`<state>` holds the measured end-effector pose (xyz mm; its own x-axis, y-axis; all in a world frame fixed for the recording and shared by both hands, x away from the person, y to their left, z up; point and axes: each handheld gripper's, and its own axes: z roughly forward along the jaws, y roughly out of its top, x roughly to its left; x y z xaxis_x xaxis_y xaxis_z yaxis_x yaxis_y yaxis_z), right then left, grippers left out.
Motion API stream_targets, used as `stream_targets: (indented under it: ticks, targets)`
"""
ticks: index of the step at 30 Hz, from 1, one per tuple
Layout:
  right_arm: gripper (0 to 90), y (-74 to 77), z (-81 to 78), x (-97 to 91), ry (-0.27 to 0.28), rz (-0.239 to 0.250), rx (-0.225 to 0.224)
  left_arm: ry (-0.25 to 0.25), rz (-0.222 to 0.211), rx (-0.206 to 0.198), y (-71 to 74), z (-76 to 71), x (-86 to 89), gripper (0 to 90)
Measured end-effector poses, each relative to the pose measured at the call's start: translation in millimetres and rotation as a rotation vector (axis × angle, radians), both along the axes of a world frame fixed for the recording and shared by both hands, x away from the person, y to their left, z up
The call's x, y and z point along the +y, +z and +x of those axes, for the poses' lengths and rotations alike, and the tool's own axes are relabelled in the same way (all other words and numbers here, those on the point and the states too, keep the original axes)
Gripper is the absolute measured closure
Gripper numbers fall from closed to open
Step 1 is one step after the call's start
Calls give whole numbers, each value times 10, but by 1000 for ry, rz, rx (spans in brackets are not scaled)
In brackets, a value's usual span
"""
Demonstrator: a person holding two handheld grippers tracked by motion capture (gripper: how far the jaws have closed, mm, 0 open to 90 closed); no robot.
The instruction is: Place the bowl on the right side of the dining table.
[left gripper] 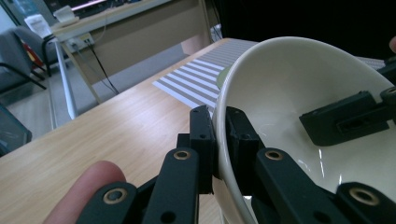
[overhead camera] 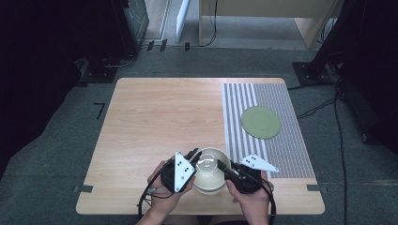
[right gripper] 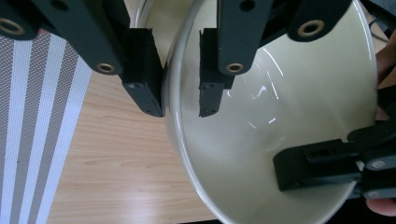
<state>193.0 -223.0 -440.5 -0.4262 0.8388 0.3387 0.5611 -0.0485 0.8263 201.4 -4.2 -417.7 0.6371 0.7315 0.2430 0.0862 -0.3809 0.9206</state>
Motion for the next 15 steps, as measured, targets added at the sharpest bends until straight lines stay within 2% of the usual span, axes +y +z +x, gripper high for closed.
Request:
stream_targets:
  ticks: [3,8,15]
  targets:
    - [753,1,-21,43,-27,-27,-4,-4,-4,-7,12,-16,6,835]
    - [791,-31,-25,78,-58,-5,13,-1,-4,-34,11,-58,3,832]
    - [840,-32,-44,110,-94,-14,-22,0,-24,-27,-7,-91,31,824]
